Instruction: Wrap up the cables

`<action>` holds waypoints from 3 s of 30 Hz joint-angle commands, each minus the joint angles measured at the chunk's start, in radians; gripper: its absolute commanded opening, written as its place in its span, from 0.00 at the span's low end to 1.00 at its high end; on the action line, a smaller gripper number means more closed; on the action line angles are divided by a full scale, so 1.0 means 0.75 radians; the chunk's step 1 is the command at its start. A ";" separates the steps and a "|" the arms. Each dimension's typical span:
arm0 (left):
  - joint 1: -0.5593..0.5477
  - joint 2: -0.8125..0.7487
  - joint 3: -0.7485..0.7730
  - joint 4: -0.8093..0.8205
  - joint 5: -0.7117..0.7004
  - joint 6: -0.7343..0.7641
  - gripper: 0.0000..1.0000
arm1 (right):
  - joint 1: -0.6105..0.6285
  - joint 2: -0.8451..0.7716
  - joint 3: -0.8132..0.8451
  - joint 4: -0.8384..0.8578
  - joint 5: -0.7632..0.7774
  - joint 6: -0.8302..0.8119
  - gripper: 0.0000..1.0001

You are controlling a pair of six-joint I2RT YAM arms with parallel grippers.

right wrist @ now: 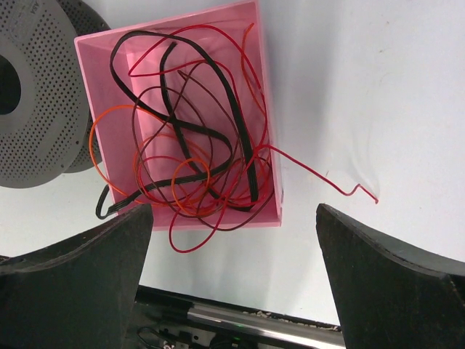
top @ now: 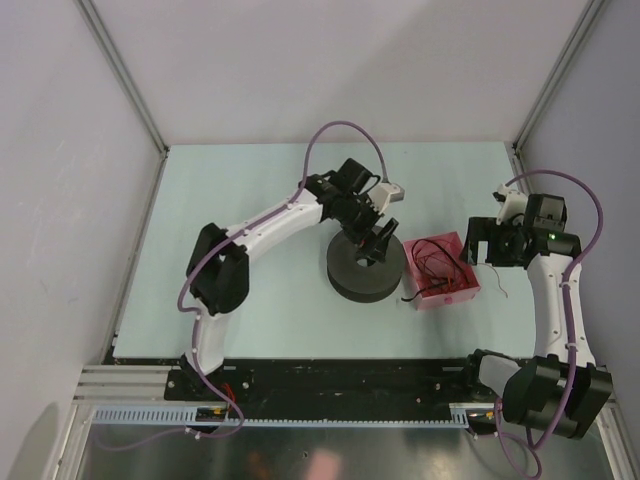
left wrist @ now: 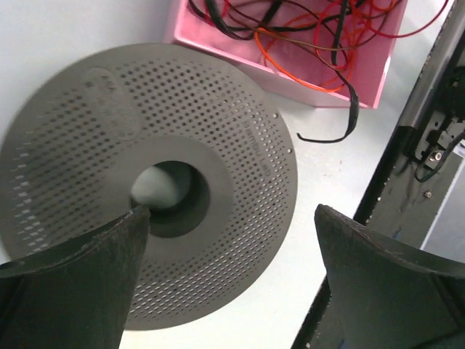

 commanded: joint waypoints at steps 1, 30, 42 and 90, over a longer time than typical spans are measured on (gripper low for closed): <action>-0.046 0.035 0.030 0.004 0.084 -0.120 1.00 | -0.015 -0.023 0.055 -0.017 0.031 0.016 0.99; -0.005 -0.146 -0.515 0.045 -0.182 -0.085 0.99 | -0.257 0.223 0.128 -0.132 0.081 -0.694 0.92; 0.114 -0.441 -0.713 0.042 -0.109 0.092 0.99 | -0.260 0.468 0.126 -0.017 -0.102 -0.836 0.64; -0.249 0.124 0.328 0.840 0.168 -0.199 0.75 | -0.020 -0.072 0.561 0.273 -0.600 -0.227 0.00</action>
